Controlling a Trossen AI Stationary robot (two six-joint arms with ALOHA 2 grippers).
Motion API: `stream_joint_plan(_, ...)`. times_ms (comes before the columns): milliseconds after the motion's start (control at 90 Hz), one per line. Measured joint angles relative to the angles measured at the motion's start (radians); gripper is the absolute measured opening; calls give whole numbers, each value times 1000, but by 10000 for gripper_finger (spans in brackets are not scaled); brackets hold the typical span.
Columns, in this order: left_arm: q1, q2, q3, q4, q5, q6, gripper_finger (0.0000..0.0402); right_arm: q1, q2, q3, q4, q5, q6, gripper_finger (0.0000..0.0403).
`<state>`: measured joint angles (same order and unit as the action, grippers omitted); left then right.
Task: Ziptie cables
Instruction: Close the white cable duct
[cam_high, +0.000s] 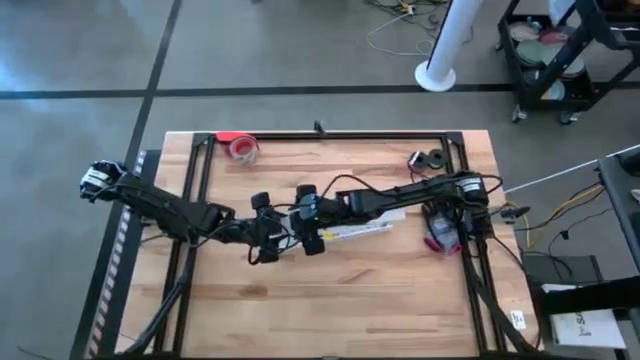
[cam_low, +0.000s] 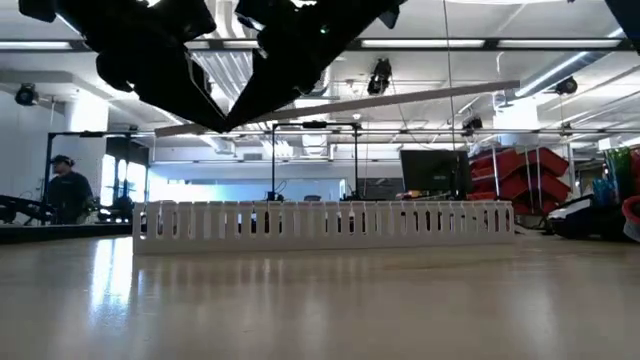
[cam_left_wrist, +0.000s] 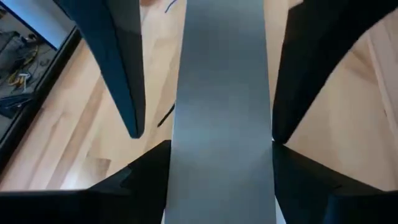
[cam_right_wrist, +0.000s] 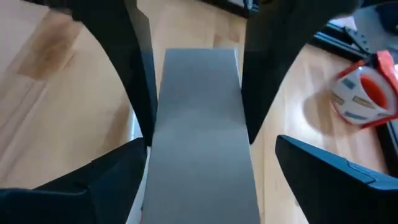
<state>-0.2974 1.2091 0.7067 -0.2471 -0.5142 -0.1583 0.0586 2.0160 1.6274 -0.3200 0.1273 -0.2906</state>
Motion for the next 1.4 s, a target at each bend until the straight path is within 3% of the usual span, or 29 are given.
stream_joint_plan(411,1,-1,0,0,23,-10,218,7,32,35,-53,64,-46,337)
stream_joint_plan(789,0,-2,2,-32,27,-36,221,31,32,35,-51,59,-20,215)
stream_joint_plan(1033,-2,-91,0,-116,82,-75,279,27,15,36,-66,-21,33,214)
stream_joint_plan(1211,-34,-185,-17,-246,91,-174,289,24,-22,19,-128,-23,41,214)
stream_joint_plan(1400,-141,-161,-126,-78,81,-230,274,23,-86,-81,-198,-37,92,215)
